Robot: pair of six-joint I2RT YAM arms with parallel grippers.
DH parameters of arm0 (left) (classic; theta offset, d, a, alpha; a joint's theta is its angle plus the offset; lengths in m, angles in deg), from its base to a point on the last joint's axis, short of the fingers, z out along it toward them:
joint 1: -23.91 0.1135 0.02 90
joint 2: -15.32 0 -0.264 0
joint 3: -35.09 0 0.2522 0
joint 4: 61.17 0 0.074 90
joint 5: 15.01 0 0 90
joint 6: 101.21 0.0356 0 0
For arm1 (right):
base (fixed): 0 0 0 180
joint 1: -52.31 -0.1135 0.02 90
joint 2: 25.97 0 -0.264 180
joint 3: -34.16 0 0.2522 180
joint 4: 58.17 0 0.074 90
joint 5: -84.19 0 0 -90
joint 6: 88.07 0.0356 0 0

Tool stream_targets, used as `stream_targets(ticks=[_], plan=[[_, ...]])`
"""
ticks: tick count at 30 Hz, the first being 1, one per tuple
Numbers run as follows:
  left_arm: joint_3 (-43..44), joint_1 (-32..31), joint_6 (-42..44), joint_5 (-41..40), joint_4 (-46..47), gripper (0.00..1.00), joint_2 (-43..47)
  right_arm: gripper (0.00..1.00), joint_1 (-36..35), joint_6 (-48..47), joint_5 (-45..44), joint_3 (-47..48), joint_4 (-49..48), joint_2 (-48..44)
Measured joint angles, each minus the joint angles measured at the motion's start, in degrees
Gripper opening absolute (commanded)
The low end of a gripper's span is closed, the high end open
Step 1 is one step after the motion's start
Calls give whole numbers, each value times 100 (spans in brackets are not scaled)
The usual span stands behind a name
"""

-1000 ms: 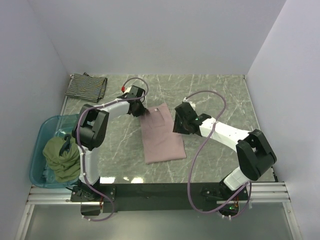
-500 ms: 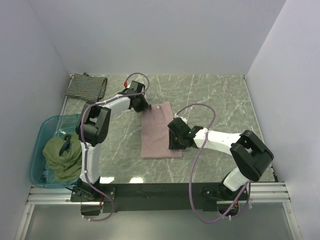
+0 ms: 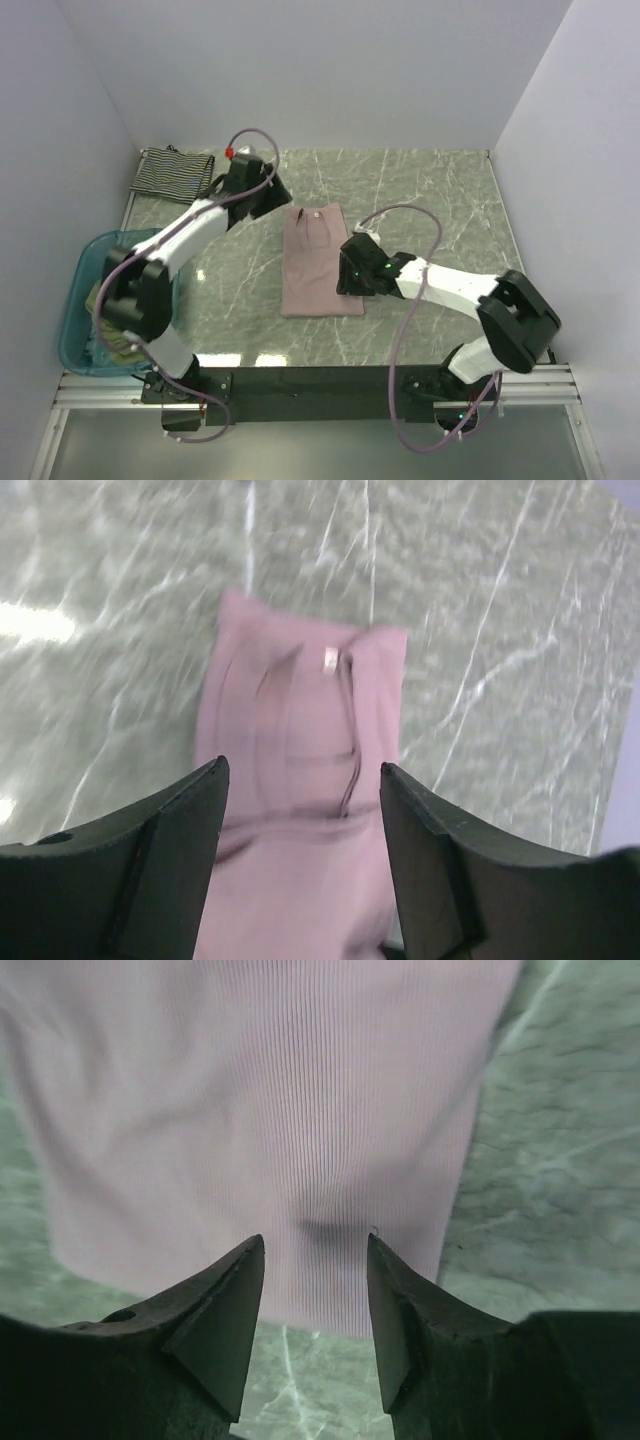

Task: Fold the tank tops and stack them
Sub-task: Fold the tank top

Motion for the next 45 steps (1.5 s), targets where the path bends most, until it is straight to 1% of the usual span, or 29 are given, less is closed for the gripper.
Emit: stream_targets(ticks=[4,7,11,14,18,24,34,40,45], plan=[[-1510,-68,-125,-46,17,63,1281,57,162,195,-175,-304,42,-824],[-2712,-273,-297,33,-129,62,1958,59,269,372,-251,-640,57,-1429],[-3790,-798,-605,249,-223,62,2498,59,304,632,-162,-1137,55,-1878],[-4179,-1130,-852,470,-184,63,2828,59,308,811,39,-1569,-31,-2011],[-4507,-1370,-1209,616,74,62,2997,59,313,1060,330,-2028,-168,-2033],[-4741,-1676,-1679,603,151,61,2922,57,317,1340,623,-2170,-667,-1996],[-4791,-1759,-2258,382,400,54,2695,50,317,1609,682,-2293,-955,-1915],[-4828,-1775,-2457,219,699,46,2573,48,317,1679,525,-2354,-1086,-1923],[-4839,-1797,-2500,103,828,36,2487,43,317,1679,404,-2354,-1158,-1873]])
